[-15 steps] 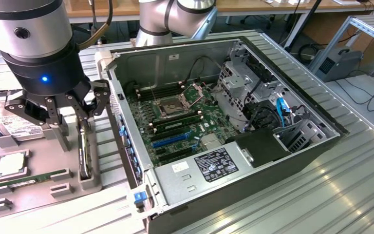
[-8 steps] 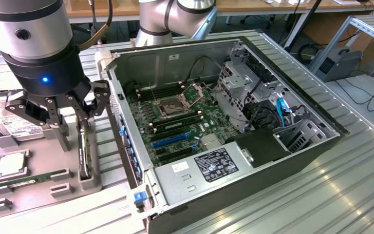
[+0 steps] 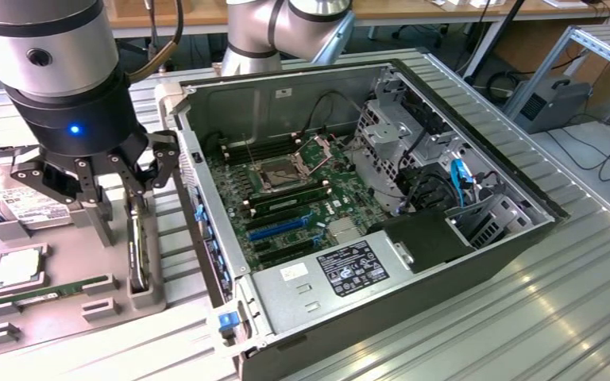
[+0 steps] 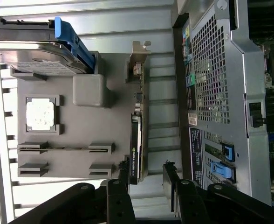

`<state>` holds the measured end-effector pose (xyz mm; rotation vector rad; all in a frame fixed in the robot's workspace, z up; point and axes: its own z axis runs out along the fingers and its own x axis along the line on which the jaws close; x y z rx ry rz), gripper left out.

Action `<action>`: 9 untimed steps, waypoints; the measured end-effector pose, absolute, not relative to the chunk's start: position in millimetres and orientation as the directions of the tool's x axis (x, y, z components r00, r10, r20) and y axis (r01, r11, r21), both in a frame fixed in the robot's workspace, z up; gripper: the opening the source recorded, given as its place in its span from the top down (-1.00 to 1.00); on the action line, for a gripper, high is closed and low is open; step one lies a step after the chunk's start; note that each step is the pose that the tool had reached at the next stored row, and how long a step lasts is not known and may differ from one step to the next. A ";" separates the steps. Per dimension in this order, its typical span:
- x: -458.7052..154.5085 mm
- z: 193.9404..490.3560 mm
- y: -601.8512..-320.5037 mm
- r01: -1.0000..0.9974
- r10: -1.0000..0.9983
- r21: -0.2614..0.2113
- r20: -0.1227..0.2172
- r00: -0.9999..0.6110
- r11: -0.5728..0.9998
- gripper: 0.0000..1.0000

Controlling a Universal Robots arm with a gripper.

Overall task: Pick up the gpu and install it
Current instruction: 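Pick up the gpu and move the gpu toward the slot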

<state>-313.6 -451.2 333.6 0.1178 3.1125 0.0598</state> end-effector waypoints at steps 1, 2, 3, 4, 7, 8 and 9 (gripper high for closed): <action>-313.6 333.2 -450.8 0.075 0.076 0.039 -0.025 -0.997 0.996 0.15; -313.6 332.7 -450.4 0.075 0.076 0.039 -0.025 -0.997 0.996 0.15; -313.6 332.1 -449.9 0.075 0.076 0.039 -0.025 -0.997 0.996 0.15; -313.6 331.4 -449.3 0.075 0.076 0.039 -0.025 -0.997 0.996 0.15; -313.6 330.4 -448.5 0.075 0.076 0.039 -0.025 -0.997 0.996 0.15; -313.6 330.1 -448.2 0.075 0.076 0.039 -0.025 -0.997 0.996 0.15; -313.6 329.8 -448.0 0.075 0.076 0.039 -0.025 -0.997 0.996 0.15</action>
